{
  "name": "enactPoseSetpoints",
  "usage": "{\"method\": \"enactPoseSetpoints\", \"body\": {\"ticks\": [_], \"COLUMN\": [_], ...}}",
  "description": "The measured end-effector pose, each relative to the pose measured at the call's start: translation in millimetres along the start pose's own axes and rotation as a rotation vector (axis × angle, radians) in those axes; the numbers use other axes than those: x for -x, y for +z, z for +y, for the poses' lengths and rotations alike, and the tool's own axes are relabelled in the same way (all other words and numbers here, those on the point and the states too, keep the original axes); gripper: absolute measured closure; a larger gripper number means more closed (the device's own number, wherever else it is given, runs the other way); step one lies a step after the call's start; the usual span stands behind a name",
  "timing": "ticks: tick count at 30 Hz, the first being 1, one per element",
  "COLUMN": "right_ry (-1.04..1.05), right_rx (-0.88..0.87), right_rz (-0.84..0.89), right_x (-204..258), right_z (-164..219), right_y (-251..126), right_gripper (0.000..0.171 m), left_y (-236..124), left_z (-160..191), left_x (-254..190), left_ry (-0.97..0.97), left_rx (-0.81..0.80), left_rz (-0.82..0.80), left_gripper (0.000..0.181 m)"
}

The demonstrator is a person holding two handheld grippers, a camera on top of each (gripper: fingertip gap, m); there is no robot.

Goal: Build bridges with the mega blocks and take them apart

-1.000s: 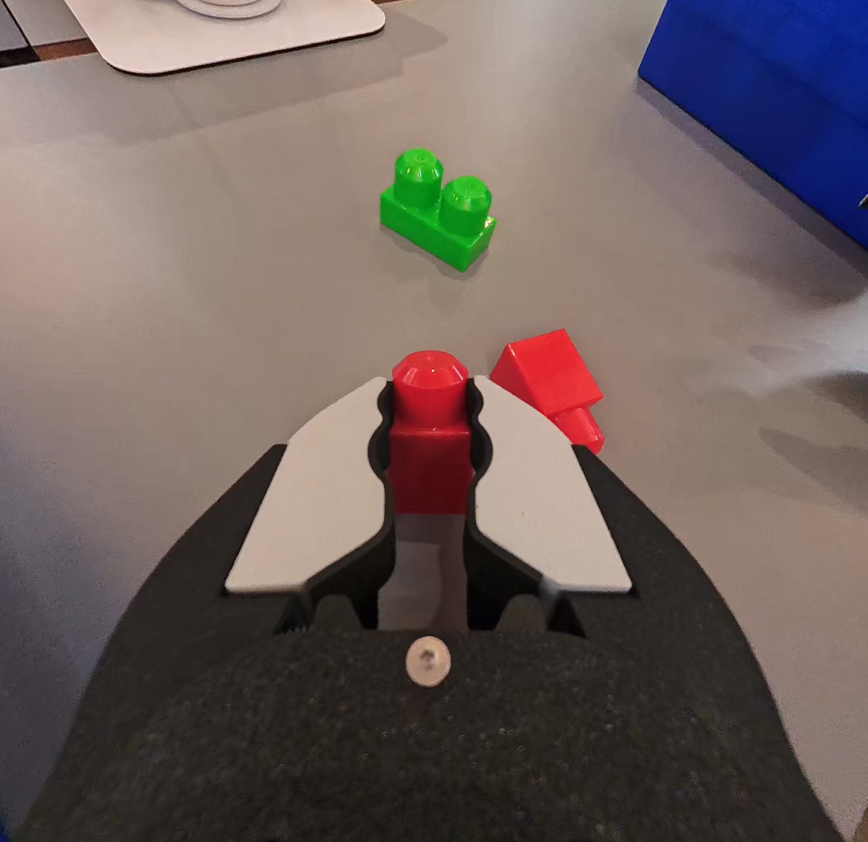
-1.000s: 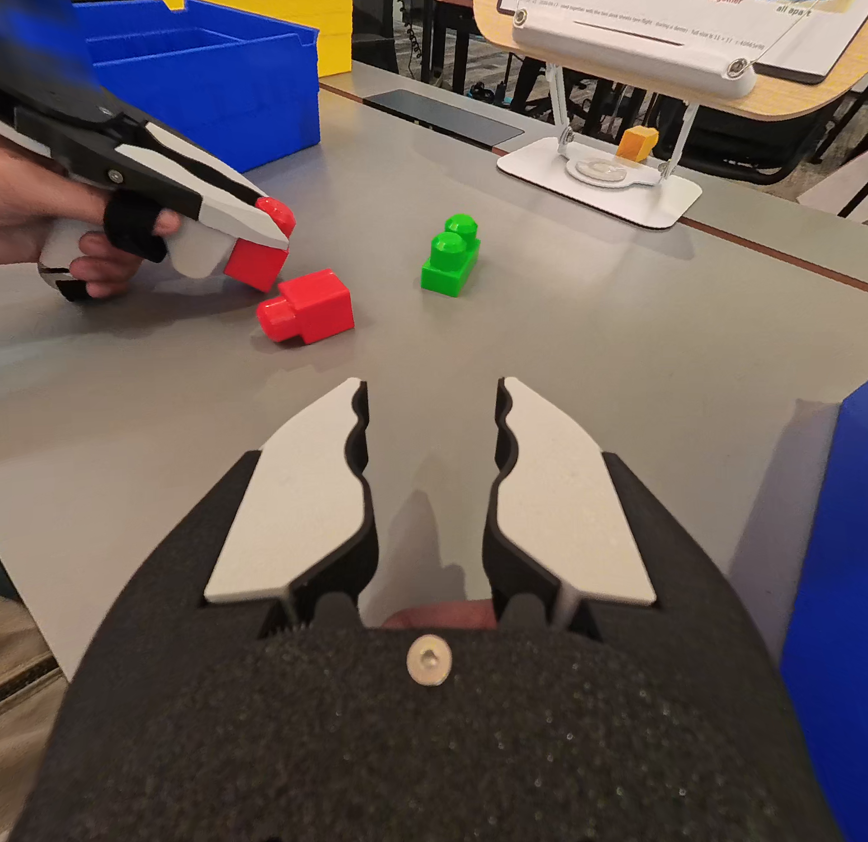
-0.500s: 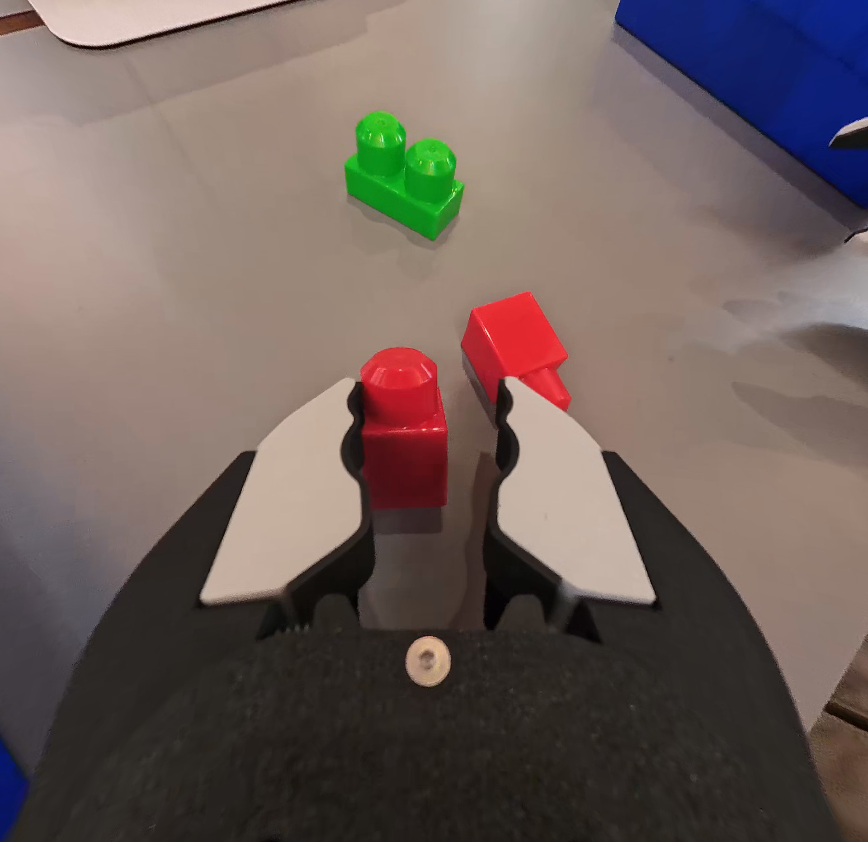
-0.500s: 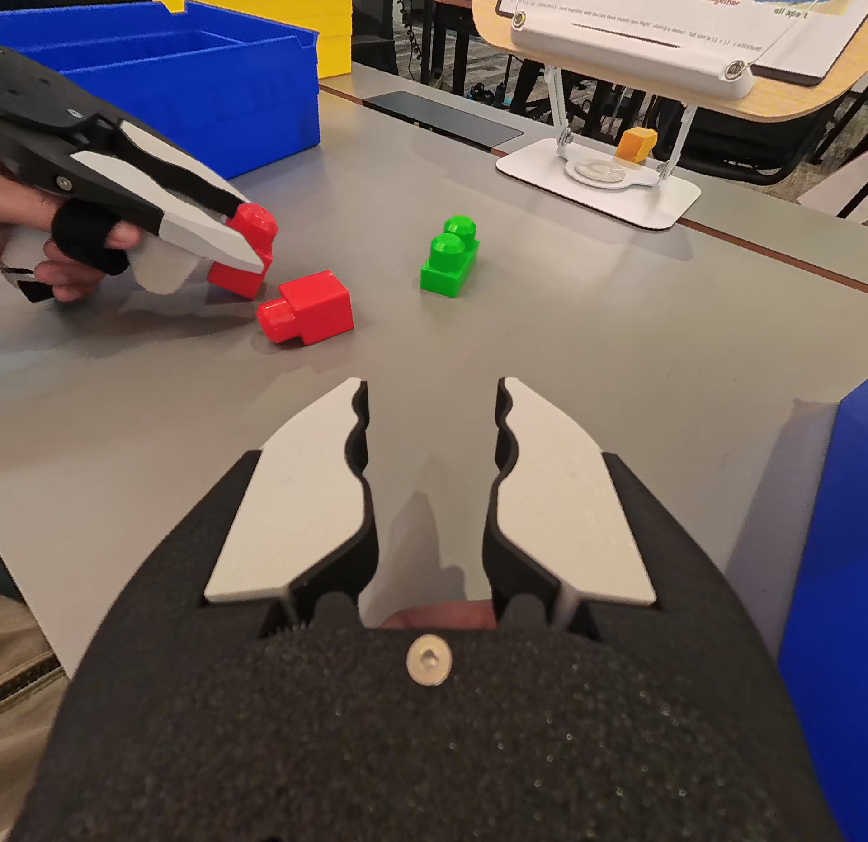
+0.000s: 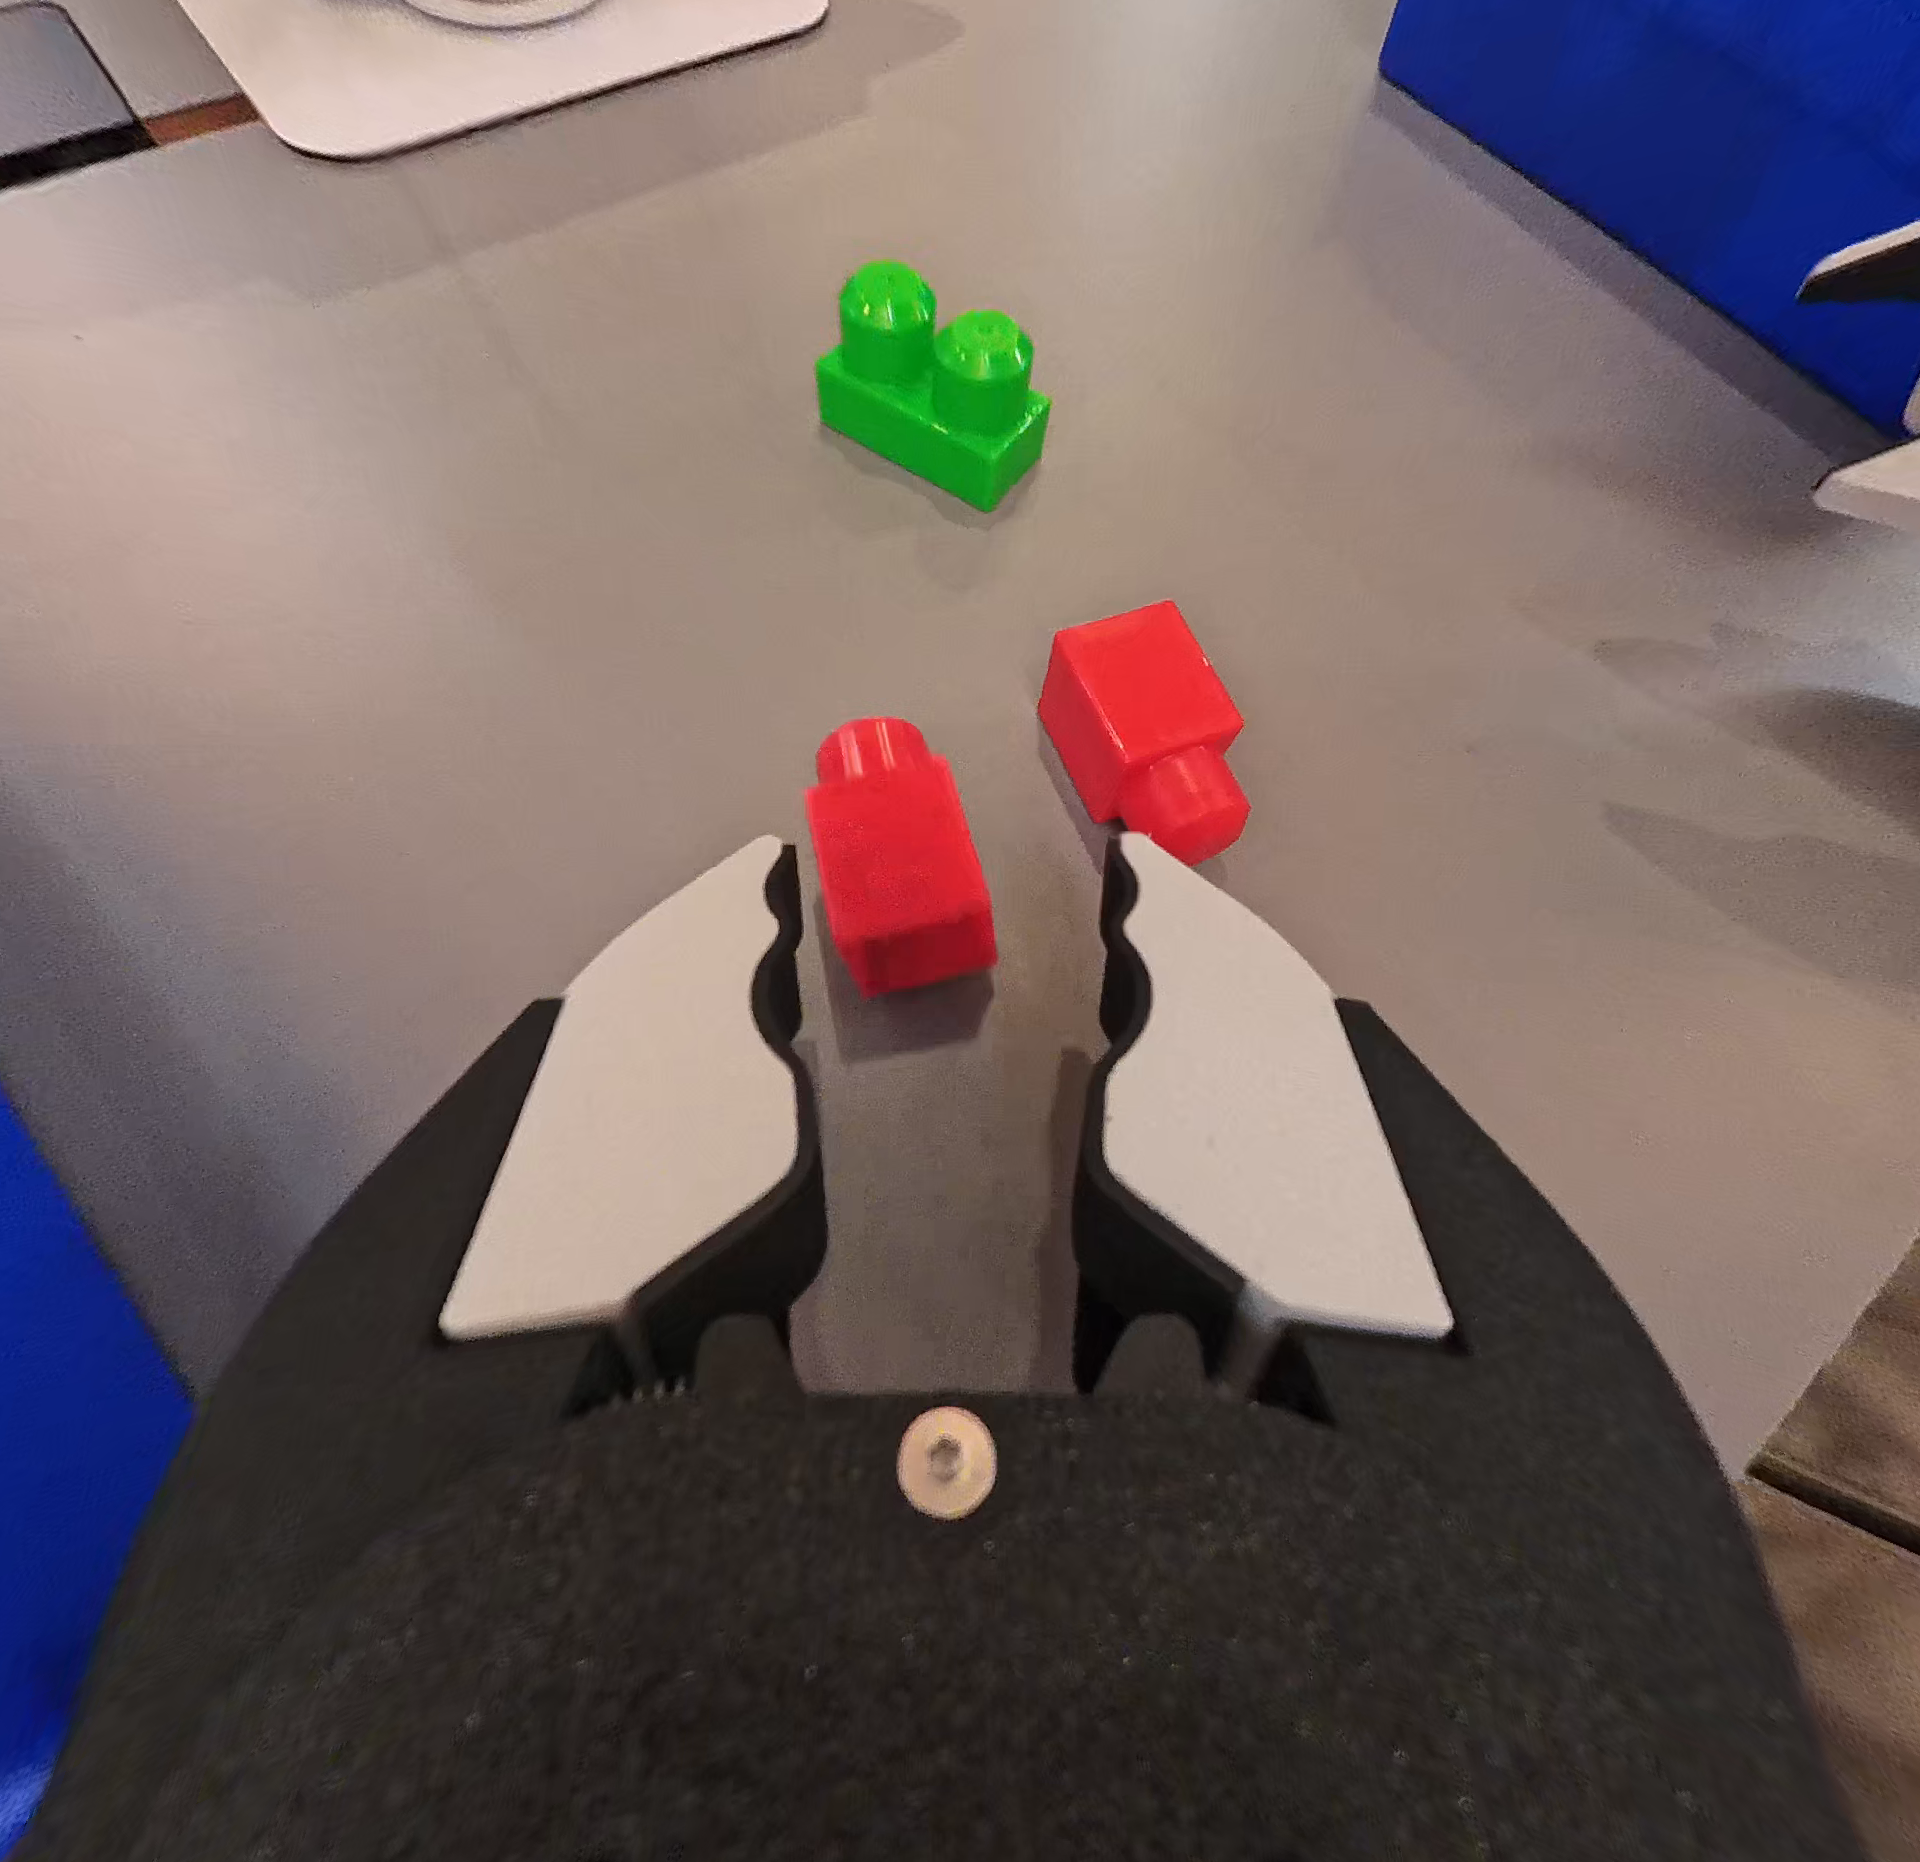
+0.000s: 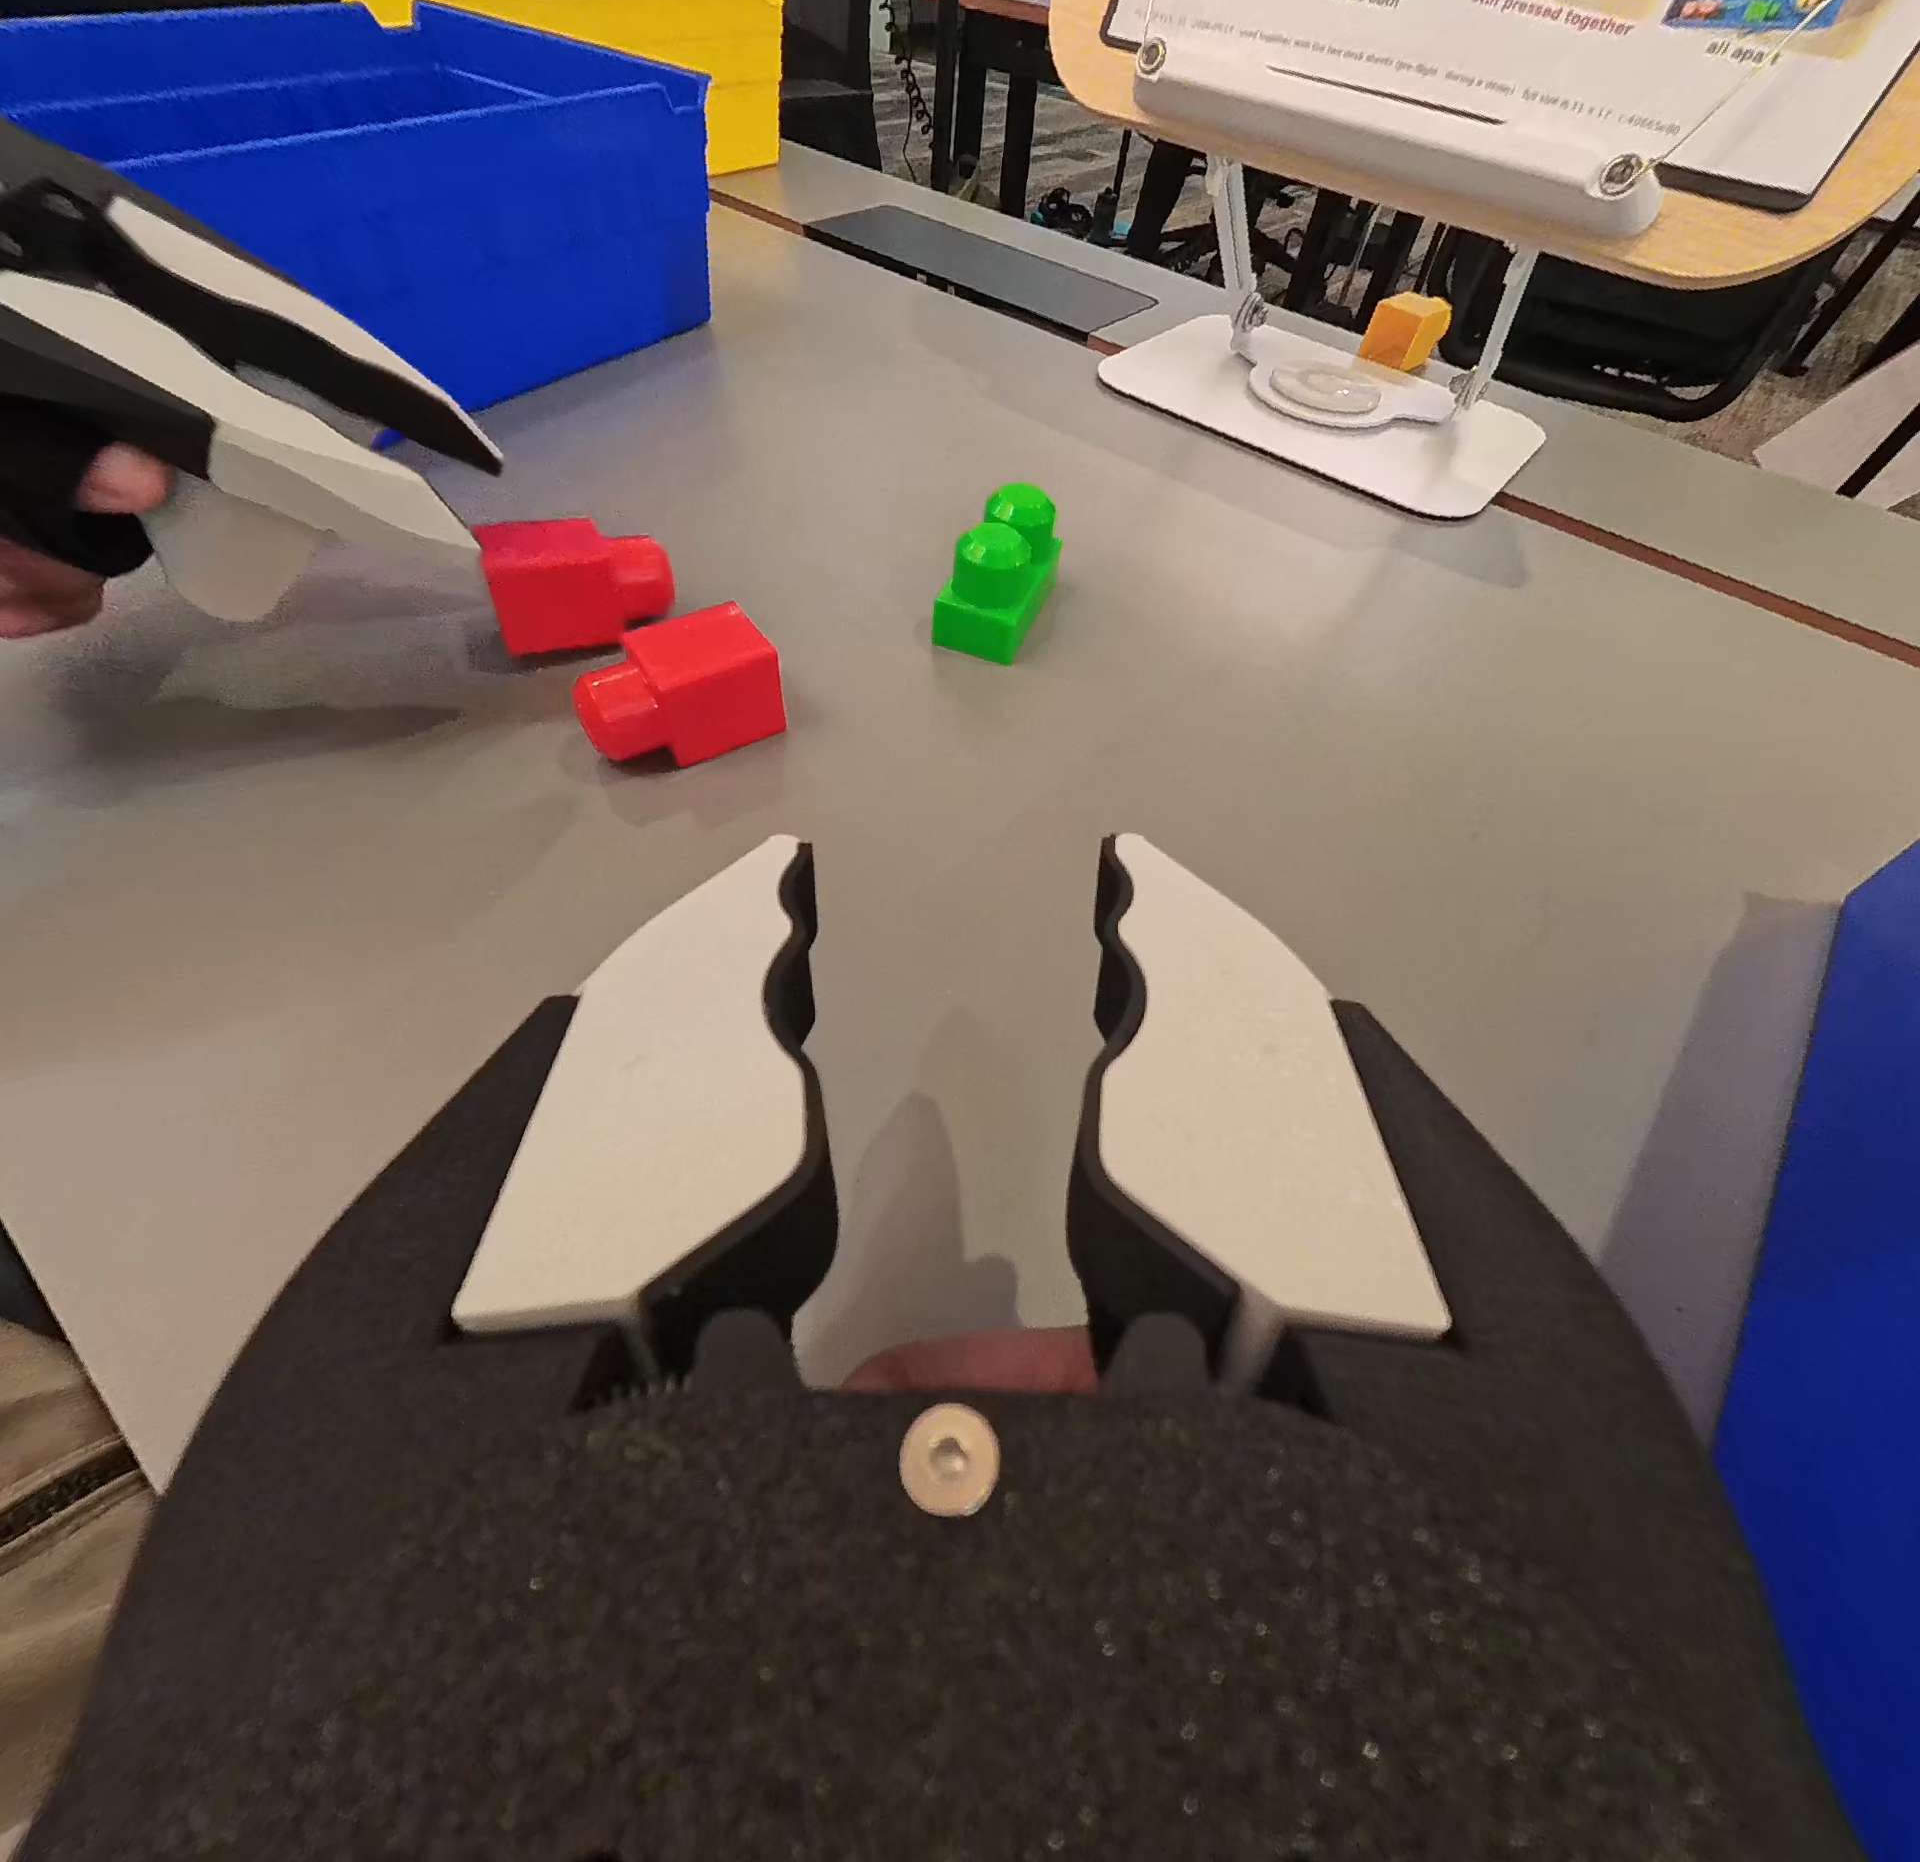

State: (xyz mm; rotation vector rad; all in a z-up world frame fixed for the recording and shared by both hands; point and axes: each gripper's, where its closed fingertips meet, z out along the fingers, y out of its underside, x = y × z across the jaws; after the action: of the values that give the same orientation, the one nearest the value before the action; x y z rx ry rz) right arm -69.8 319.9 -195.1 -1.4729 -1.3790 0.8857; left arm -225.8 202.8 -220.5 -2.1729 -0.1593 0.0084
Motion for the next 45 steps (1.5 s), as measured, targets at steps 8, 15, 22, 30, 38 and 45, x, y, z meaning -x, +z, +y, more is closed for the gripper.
{"method": "enactPoseSetpoints", "body": {"ticks": [8,15,22,30,38,45], "right_ry": [0.001,0.005,0.029,0.012,-0.013,-0.02], "right_rx": [0.0,-0.008,-0.01,-0.038,-0.013,-0.003], "right_rz": [-0.008,-0.007,-0.001,0.043,0.049,0.044], "right_x": [3,1,-8,-18,-14,-11], "right_z": [0,-2,2,-2,1,2], "right_y": [1,-2,-3,-5,0,1], "right_gripper": [0.12,0.12,0.12,0.12,0.12,0.12], "left_y": [1,25,-23,-103,-98,-93], "left_z": [-1,-41,-80,-28,11,8], "left_x": [8,17,14,3,-29,-35], "left_ry": [-0.102,-0.057,0.042,-0.033,-0.114,-0.12], "left_rx": [0.216,0.367,-0.107,-0.507,-0.376,-0.325], "left_rz": [-0.055,-0.045,-0.267,-0.585,-0.532,-0.504], "left_gripper": [0.119,0.123,0.116,0.094,0.102,0.103]}}
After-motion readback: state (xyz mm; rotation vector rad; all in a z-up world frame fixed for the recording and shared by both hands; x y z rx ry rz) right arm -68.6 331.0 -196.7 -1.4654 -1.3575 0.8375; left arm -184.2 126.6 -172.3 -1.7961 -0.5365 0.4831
